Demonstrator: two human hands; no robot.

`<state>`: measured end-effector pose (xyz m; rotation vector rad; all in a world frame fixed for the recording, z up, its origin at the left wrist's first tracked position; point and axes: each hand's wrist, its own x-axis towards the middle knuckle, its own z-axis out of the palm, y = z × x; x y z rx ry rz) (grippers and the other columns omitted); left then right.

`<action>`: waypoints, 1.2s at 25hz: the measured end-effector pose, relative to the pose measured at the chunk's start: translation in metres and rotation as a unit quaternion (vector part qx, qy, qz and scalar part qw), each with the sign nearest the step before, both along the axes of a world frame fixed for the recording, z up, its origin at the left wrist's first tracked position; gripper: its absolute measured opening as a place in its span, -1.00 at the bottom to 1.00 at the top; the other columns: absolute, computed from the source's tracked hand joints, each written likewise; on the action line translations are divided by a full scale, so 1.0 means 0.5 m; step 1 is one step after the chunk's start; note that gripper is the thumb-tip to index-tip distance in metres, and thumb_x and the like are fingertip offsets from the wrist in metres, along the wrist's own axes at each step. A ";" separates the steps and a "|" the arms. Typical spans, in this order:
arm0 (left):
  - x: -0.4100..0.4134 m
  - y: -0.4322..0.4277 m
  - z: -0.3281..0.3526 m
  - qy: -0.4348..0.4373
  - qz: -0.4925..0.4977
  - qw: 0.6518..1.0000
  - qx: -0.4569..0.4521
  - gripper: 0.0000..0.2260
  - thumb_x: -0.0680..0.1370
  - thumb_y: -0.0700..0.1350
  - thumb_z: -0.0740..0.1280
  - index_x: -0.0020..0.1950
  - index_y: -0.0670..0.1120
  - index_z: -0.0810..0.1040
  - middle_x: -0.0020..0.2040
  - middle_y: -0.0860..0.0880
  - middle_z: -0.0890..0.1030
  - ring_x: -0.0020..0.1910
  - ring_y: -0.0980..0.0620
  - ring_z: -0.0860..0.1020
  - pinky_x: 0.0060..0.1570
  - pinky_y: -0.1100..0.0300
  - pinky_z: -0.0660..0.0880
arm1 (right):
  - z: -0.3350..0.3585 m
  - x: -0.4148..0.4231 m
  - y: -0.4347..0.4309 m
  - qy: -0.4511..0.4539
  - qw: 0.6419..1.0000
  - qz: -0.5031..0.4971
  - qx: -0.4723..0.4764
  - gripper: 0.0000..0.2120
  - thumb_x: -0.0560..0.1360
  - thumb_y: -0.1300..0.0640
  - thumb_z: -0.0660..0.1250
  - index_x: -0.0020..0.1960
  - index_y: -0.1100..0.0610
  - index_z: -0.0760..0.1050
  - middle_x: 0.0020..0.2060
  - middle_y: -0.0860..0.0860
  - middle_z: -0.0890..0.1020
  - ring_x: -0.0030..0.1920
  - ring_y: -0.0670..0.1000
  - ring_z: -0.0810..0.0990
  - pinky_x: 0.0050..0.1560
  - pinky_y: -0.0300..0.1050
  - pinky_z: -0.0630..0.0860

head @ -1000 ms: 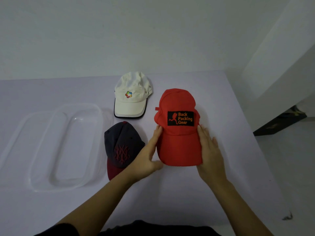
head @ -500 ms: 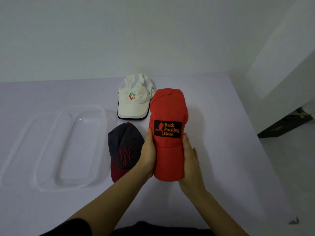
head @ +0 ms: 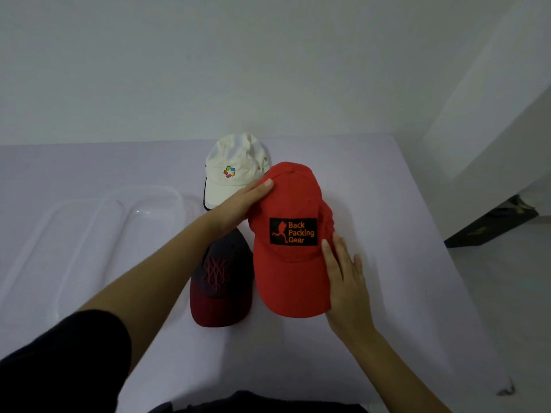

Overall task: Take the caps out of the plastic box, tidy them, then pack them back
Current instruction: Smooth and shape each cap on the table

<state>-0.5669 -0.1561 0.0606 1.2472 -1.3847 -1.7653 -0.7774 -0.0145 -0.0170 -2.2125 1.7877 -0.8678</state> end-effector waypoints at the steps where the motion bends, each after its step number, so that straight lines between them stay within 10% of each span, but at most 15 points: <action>1: -0.002 -0.008 0.007 0.013 -0.023 0.999 0.020 -0.58 0.50 0.17 0.23 0.30 0.05 0.45 0.35 0.01 0.50 0.33 0.07 0.46 0.36 0.07 0.34 | 0.000 0.000 -0.002 0.004 1.000 -0.002 -0.003 -0.36 0.53 0.12 0.07 0.52 -0.03 -0.17 0.49 0.12 0.10 0.49 0.10 0.03 0.39 0.23 -0.02; 6: 0.001 -0.010 0.029 0.070 0.014 0.996 0.051 -0.77 0.55 -0.07 0.27 0.13 -0.14 0.58 0.00 -0.05 0.70 0.00 0.04 0.65 0.06 0.21 0.57 | -0.006 -0.031 0.002 0.013 0.995 0.084 0.055 -0.19 0.41 0.32 0.13 0.51 -0.10 -0.16 0.53 0.01 0.02 0.52 -0.03 -0.03 0.47 0.07 -0.04; 11: 0.003 0.002 0.028 0.039 0.053 0.997 0.041 -0.84 0.53 -0.10 0.31 0.04 -0.10 0.62 -0.10 -0.04 0.72 -0.11 0.05 0.67 -0.07 0.21 0.61 | 0.059 -0.054 -0.041 -0.216 0.969 0.064 0.104 -0.38 0.41 0.32 0.13 0.42 -0.06 0.19 0.41 -0.13 0.28 0.42 -0.26 0.19 0.38 -0.41 0.12; 15: -0.058 0.027 0.045 0.022 -0.007 0.998 0.052 -0.77 0.54 0.02 0.29 -0.05 -0.10 0.65 -0.16 -0.06 0.72 -0.19 0.06 0.67 -0.11 0.21 0.62 | 0.123 -0.015 -0.111 -0.377 0.899 0.049 0.216 -0.53 0.48 -0.25 0.13 0.33 -0.09 0.33 0.26 -0.15 0.47 0.25 -0.23 0.45 0.24 -0.30 0.39; 20: -0.097 0.027 0.042 -0.031 0.008 0.997 0.070 -0.60 0.53 0.23 0.19 -0.07 -0.04 0.65 -0.17 0.00 0.72 -0.15 0.10 0.68 -0.16 0.25 0.60 | 0.143 -0.005 -0.151 -0.539 0.810 0.071 0.217 -0.74 0.51 -0.06 0.23 0.11 0.03 0.52 0.06 0.01 0.64 0.09 -0.03 0.62 0.11 -0.13 0.55; 26: -0.090 0.009 -0.048 -0.259 -0.025 0.964 -0.061 -0.64 0.57 0.15 0.18 0.09 -0.11 0.54 0.01 -0.07 0.62 -0.06 0.01 0.59 -0.06 0.14 0.53 | 0.054 -0.028 -0.175 -0.324 0.924 -0.034 0.202 -0.85 0.50 -0.07 0.29 -0.12 0.00 0.53 -0.22 -0.04 0.64 -0.19 -0.03 0.62 -0.20 -0.24 0.55; 30: -0.113 0.003 -0.141 -0.348 -0.020 0.933 -0.090 -0.61 0.60 0.10 0.16 0.16 -0.18 0.54 0.11 -0.15 0.62 0.09 -0.11 0.56 0.02 0.15 0.41 | -0.031 -0.044 -0.193 -0.296 0.915 -0.049 0.269 -0.81 0.47 -0.08 0.33 -0.03 0.03 0.54 -0.16 -0.09 0.64 -0.12 -0.08 0.62 -0.21 -0.37 0.51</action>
